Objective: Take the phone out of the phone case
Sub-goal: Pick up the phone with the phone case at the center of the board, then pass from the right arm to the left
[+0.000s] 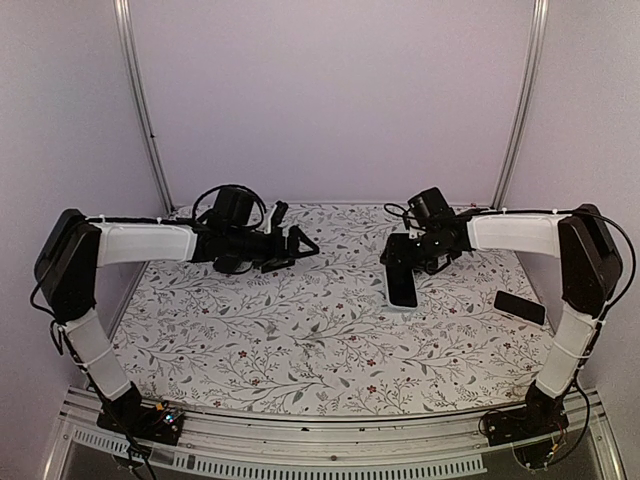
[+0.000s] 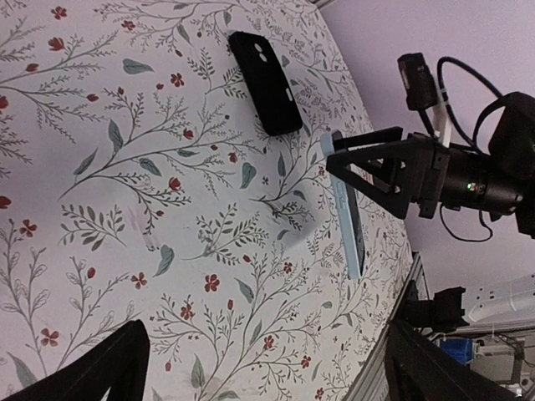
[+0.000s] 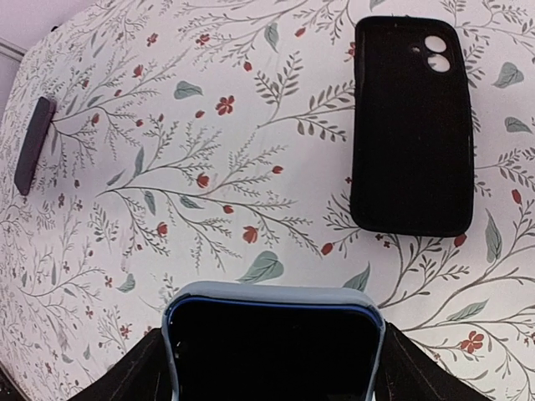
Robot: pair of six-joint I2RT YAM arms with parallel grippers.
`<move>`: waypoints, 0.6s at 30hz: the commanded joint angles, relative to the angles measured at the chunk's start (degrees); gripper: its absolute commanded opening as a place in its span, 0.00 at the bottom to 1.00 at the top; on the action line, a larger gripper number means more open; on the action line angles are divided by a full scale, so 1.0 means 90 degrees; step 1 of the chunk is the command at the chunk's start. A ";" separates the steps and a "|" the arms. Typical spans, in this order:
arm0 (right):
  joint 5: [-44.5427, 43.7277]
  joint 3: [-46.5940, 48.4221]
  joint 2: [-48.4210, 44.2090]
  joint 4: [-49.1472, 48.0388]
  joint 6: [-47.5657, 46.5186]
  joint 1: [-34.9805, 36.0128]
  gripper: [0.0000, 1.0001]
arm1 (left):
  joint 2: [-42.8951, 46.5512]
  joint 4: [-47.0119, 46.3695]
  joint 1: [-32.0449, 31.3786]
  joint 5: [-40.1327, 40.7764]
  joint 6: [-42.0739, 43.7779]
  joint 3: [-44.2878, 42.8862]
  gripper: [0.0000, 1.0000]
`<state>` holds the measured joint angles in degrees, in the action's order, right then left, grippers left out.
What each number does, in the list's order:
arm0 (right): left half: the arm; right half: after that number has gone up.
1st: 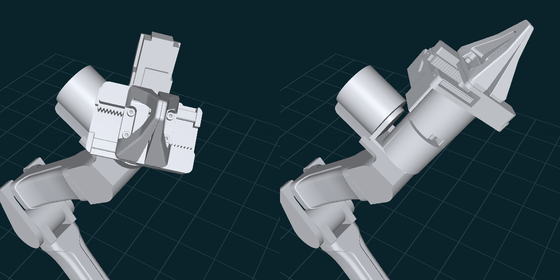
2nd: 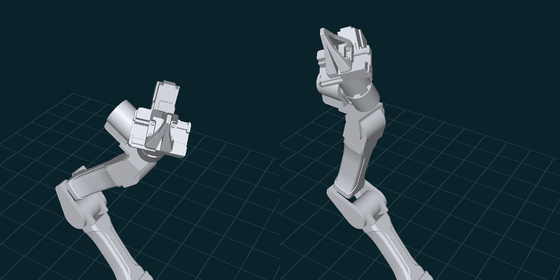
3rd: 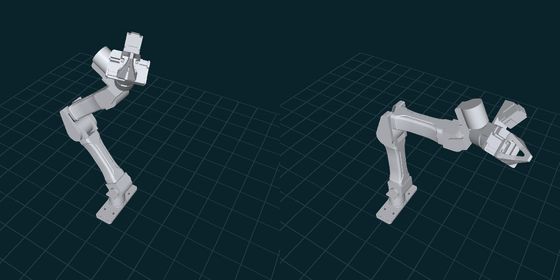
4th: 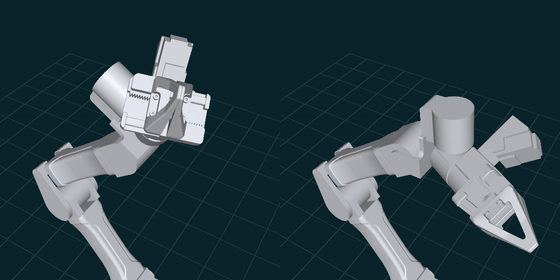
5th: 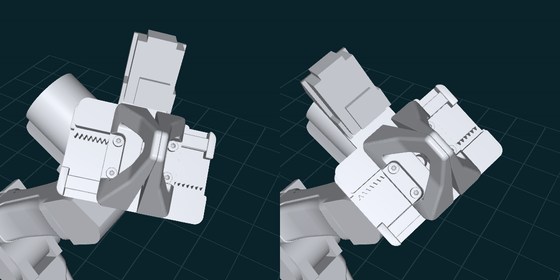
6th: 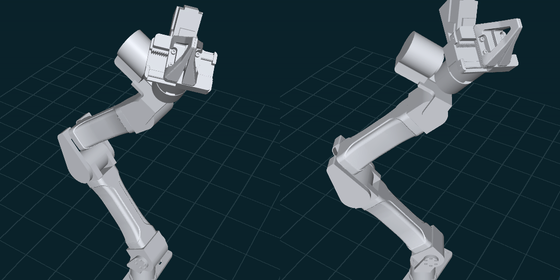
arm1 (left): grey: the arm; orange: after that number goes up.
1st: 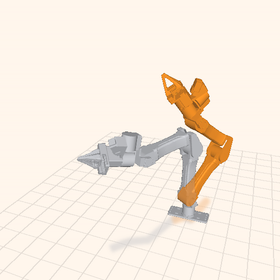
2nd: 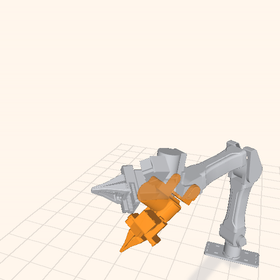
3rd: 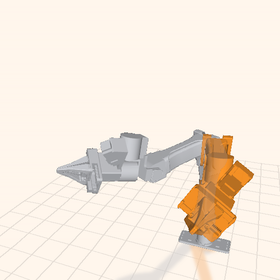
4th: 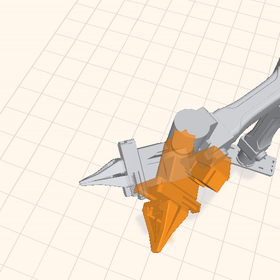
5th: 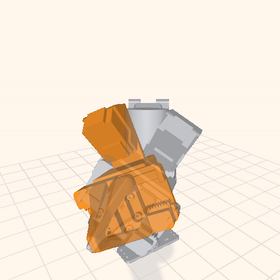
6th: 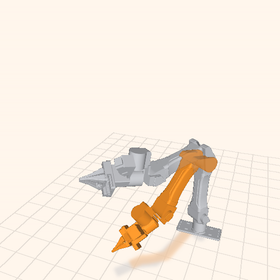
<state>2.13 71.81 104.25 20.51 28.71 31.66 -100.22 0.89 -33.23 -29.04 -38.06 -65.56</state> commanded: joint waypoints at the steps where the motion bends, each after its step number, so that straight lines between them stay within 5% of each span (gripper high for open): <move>1: 0.0310 0.0456 -0.0349 -0.0464 0.0225 0.0175 0.33 | -0.0261 -0.0630 -0.0469 -0.0298 -0.0158 -0.0068 0.99; 18: 0.0639 0.1003 -0.0421 -0.0912 0.0736 0.0721 0.32 | -0.1027 -0.1155 -0.1262 -0.0162 -0.0576 -0.0605 0.99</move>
<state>6.48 78.48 103.44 16.29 33.01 37.04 -108.79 -7.35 -43.27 -31.11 -42.87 -69.01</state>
